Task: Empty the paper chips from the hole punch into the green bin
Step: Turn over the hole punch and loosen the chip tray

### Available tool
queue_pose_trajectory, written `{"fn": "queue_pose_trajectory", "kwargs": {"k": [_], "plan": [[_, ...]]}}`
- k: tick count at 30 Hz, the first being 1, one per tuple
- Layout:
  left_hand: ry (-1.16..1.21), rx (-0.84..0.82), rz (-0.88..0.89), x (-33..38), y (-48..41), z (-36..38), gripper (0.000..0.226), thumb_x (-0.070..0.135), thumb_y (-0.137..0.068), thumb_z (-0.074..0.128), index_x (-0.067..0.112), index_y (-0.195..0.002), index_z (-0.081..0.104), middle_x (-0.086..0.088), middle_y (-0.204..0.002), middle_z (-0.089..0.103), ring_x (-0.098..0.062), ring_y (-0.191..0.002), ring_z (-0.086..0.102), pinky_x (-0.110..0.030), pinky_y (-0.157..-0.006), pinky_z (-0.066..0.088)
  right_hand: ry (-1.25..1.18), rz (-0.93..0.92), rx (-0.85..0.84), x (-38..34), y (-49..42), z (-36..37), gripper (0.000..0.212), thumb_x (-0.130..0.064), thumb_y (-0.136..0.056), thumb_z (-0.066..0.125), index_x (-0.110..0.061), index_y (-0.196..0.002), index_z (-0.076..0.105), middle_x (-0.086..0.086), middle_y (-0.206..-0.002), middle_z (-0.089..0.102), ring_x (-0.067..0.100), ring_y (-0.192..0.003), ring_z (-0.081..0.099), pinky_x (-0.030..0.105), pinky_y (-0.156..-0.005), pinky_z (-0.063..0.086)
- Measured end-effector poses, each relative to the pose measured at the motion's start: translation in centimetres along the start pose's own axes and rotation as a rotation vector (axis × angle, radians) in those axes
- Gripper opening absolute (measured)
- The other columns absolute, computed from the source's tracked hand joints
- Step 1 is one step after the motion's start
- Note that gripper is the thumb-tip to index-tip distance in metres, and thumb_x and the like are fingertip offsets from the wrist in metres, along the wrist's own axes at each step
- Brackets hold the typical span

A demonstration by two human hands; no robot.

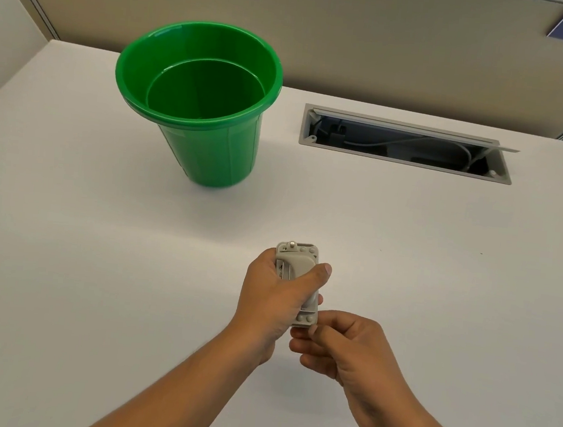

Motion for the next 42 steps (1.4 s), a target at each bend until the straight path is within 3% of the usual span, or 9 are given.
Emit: {"fn": "queue_pose_trajectory", "kwargs": {"k": [3, 8, 12, 16, 21, 27, 32, 37, 42], "plan": [[0.008, 0.011, 0.005, 0.0, 0.1, 0.0, 0.029, 0.024, -0.080, 0.081, 0.023, -0.106, 0.066, -0.003, -0.094, 0.072, -0.014, -0.076, 0.070, -0.029, -0.067, 0.061, -0.025, -0.025, 0.012, 0.0, 0.2, 0.1, 0.023, 0.000, -0.092, 0.057, -0.006, -0.089, 0.079, 0.014, -0.084, 0.080, 0.025, -0.079, 0.077, 0.031, -0.068, 0.060], [-0.001, -0.008, 0.076, 0.0, 0.3, -0.3, 0.060, 0.021, -0.081, 0.080, 0.047, -0.126, 0.051, 0.003, -0.114, 0.061, -0.019, -0.098, 0.064, -0.029, -0.067, 0.058, -0.042, -0.074, -0.049, -0.6, 0.3, -0.1, 0.024, 0.003, -0.089, 0.059, -0.006, -0.082, 0.079, 0.015, -0.078, 0.078, 0.022, -0.069, 0.074, 0.028, -0.062, 0.057], [-0.051, -0.033, 0.134, 0.4, 0.0, -0.4, 0.036, 0.018, -0.079, 0.082, 0.035, -0.104, 0.061, 0.001, -0.106, 0.064, -0.021, -0.090, 0.064, -0.032, -0.064, 0.061, -0.003, -0.093, -0.046, -0.8, 0.3, -0.3, 0.030, 0.009, -0.087, 0.052, -0.003, -0.080, 0.078, 0.015, -0.073, 0.077, 0.021, -0.065, 0.073, 0.027, -0.061, 0.057], [-0.062, 0.002, 0.142, 0.5, -0.2, -0.5, 0.038, 0.026, -0.065, 0.080, 0.030, -0.097, 0.059, -0.009, -0.107, 0.068, -0.035, -0.093, 0.070, -0.045, -0.066, 0.063, 0.006, -0.109, -0.061, -0.8, 0.4, -0.2, 0.033, 0.009, -0.087, 0.050, -0.004, -0.077, 0.078, 0.014, -0.071, 0.075, 0.020, -0.063, 0.071, 0.027, -0.060, 0.056], [-0.046, 0.012, 0.164, 0.1, -0.1, -0.3, 0.038, 0.023, -0.064, 0.080, 0.031, -0.096, 0.060, -0.005, -0.108, 0.070, -0.029, -0.103, 0.072, -0.056, -0.079, 0.062, -0.002, -0.112, -0.073, -0.7, 0.4, -0.2, 0.037, 0.011, -0.087, 0.048, -0.006, -0.075, 0.078, 0.014, -0.070, 0.075, 0.020, -0.063, 0.071, 0.026, -0.060, 0.056], [-0.019, 0.021, 0.155, 0.2, 0.2, 0.1, 0.041, 0.023, -0.064, 0.081, 0.029, -0.099, 0.060, -0.007, -0.110, 0.069, -0.032, -0.102, 0.073, -0.057, -0.078, 0.062, -0.034, -0.109, -0.075, -0.5, 0.3, -0.2, 0.039, 0.012, -0.086, 0.046, -0.006, -0.074, 0.078, 0.016, -0.071, 0.074, 0.022, -0.065, 0.070, 0.028, -0.062, 0.056], [0.043, 0.049, 0.102, -0.1, -0.1, 0.2, 0.042, 0.020, -0.065, 0.083, 0.031, -0.099, 0.061, -0.009, -0.112, 0.069, -0.030, -0.101, 0.073, -0.053, -0.075, 0.064, -0.090, -0.139, -0.124, -0.5, 0.6, 0.2, 0.022, 0.009, -0.087, 0.060, -0.007, -0.089, 0.076, 0.013, -0.083, 0.078, 0.023, -0.074, 0.073, 0.030, -0.067, 0.058], [0.083, 0.029, 0.091, -0.5, 0.2, 0.7, 0.040, 0.010, -0.074, 0.086, 0.024, -0.102, 0.060, -0.014, -0.107, 0.069, -0.026, -0.085, 0.070, -0.039, -0.067, 0.064, -0.010, -0.220, -0.149, -0.6, 0.7, 1.4, 0.016, -0.001, -0.072, 0.068, -0.010, -0.083, 0.074, 0.010, -0.073, 0.073, 0.019, -0.070, 0.065, 0.037, -0.073, 0.058], [0.056, 0.025, 0.109, -0.6, 0.4, 0.8, 0.044, 0.020, -0.066, 0.086, 0.026, -0.101, 0.060, -0.006, -0.097, 0.068, -0.017, -0.074, 0.066, -0.038, -0.067, 0.064, 0.018, -0.213, -0.094, 0.1, 0.5, 1.4, 0.018, -0.001, -0.067, 0.067, -0.010, -0.082, 0.073, 0.017, -0.073, 0.072, 0.021, -0.069, 0.063, 0.041, -0.071, 0.058]]}}
Point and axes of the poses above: each hand's wrist, its own y-axis away from the middle knuckle, its own z-axis out of the palm, x = y × z, the point moved 2 cm from there along -y, towards the middle knuckle
